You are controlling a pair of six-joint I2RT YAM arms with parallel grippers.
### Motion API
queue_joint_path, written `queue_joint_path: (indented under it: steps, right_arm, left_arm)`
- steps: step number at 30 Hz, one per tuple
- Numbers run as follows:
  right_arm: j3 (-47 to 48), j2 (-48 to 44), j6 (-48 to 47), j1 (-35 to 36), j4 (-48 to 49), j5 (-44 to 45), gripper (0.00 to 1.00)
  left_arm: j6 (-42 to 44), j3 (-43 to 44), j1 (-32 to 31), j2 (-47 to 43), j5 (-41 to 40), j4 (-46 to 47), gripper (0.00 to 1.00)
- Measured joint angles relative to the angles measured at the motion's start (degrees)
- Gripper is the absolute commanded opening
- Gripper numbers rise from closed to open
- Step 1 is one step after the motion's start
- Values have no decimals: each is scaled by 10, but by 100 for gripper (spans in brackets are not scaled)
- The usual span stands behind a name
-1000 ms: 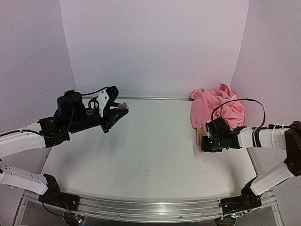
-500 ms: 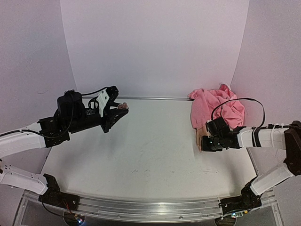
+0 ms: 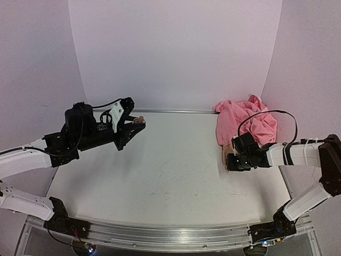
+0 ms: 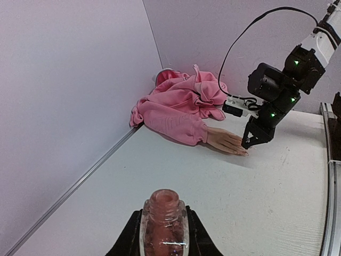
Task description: Paint the nails
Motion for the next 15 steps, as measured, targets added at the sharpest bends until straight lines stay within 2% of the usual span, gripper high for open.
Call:
queue_joint_path:
  steps: [15]
  right_arm:
    - [6, 20, -2, 0, 10, 0, 0]
  left_arm:
    - [0, 0, 0, 0, 0, 0, 0]
